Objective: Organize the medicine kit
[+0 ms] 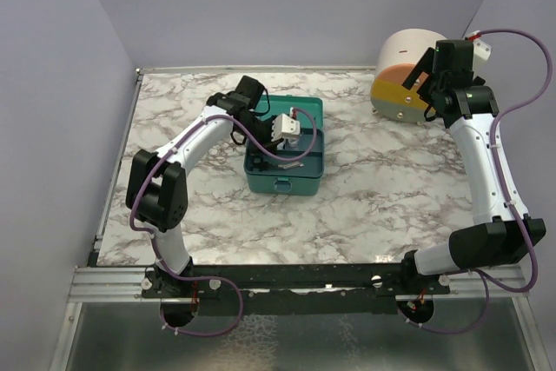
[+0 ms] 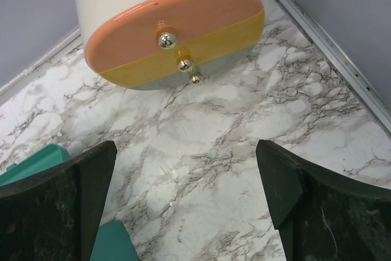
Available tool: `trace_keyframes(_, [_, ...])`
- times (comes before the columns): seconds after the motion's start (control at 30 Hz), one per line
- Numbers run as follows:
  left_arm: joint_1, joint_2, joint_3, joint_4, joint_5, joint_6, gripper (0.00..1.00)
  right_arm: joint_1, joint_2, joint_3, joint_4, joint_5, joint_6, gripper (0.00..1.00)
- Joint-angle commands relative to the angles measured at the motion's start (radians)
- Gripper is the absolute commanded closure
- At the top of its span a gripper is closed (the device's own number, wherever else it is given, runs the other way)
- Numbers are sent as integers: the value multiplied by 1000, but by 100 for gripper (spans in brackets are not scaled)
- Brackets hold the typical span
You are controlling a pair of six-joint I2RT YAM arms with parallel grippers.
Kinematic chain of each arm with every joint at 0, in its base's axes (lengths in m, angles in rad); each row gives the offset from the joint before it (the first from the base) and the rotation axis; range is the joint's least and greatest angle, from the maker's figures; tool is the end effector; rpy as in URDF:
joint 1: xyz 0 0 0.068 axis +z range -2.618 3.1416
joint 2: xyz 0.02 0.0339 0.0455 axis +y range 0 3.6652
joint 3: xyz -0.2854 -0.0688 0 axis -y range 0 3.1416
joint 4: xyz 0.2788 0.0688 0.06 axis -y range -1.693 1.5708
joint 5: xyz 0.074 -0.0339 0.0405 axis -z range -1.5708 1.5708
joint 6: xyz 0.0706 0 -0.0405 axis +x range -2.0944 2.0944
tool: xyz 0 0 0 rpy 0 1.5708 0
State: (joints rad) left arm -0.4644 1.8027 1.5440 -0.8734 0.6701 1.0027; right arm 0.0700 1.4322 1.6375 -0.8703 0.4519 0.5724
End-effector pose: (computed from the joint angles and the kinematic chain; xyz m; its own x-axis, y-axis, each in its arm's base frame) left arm 0.3607 -0.2297 0.2609 0.0592 0.7092 -0.7025 0.9981 -0.0283 0.0555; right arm 0.3508 -0.0063 0.4269 -0.3658 0.4628 -0.8074 0.5687 0.7980 0.1997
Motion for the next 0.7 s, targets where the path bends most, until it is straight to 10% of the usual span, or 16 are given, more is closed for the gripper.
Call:
trace_keyframes(0.0, [4,-31,-29,-15,48,-1,100,-6,2,22,-2,-17,12,0])
trace_keyframes(0.37, [4,-34,-35,-19,57,-34,100,-6,-26,-3,-8,-26,19,0])
trace_keyframes(0.67, [4,-44,-22,-19,55,-65,60,-6,-45,-19,-11,-30,24,0])
